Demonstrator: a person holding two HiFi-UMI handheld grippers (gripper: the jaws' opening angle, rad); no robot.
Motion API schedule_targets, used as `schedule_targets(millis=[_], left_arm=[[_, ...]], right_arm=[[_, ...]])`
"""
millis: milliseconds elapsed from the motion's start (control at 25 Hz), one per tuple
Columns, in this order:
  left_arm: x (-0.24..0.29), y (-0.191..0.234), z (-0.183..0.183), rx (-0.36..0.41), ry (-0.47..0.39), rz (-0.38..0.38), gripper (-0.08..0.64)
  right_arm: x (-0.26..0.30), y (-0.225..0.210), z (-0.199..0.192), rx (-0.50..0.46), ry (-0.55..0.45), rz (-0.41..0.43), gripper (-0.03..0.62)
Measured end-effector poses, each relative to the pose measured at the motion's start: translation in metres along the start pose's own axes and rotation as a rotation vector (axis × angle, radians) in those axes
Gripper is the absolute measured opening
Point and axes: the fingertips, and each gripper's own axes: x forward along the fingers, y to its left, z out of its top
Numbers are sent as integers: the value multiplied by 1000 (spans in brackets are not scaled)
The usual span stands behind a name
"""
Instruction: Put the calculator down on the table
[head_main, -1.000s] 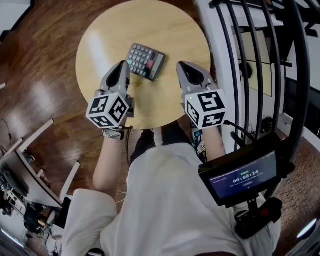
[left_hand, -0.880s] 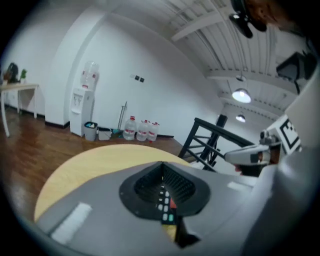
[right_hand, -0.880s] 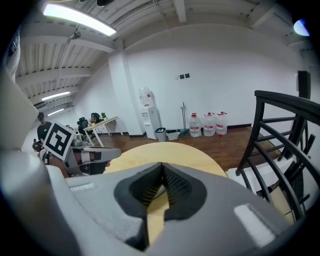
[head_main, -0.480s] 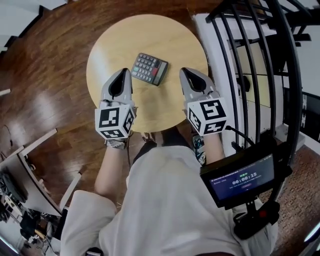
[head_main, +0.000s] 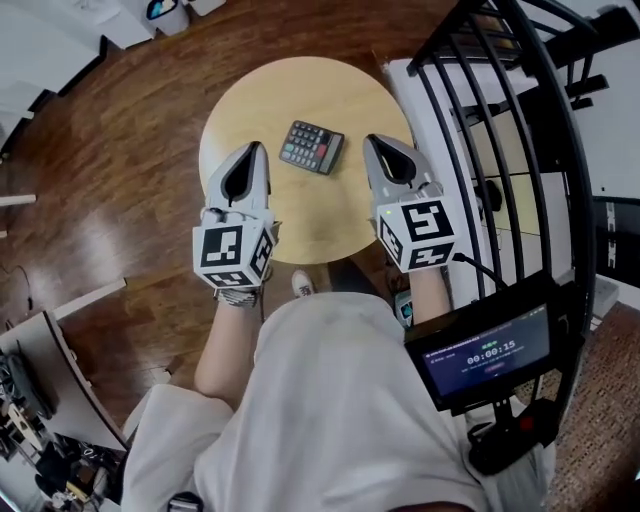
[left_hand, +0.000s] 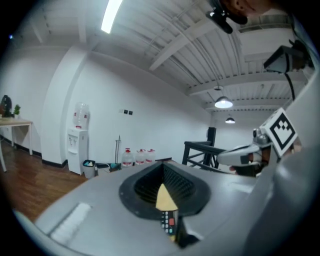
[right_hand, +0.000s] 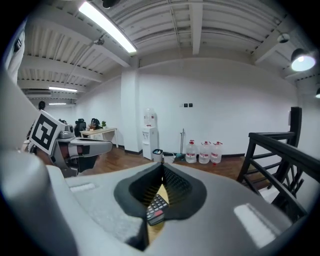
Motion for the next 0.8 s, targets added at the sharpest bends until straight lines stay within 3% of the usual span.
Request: schedule_targets(millis=[400, 560, 800], left_arm=[[-60, -10, 53, 75, -127, -34, 3], [-108, -17, 74, 116, -183, -57, 3], [-152, -30, 78, 165, -200, -91, 3]], right_arm=[[-50, 38, 40, -46, -102, -34, 2], [-86, 75, 56, -61, -161, -51, 3], [-120, 110, 60, -65, -185, -60, 3]])
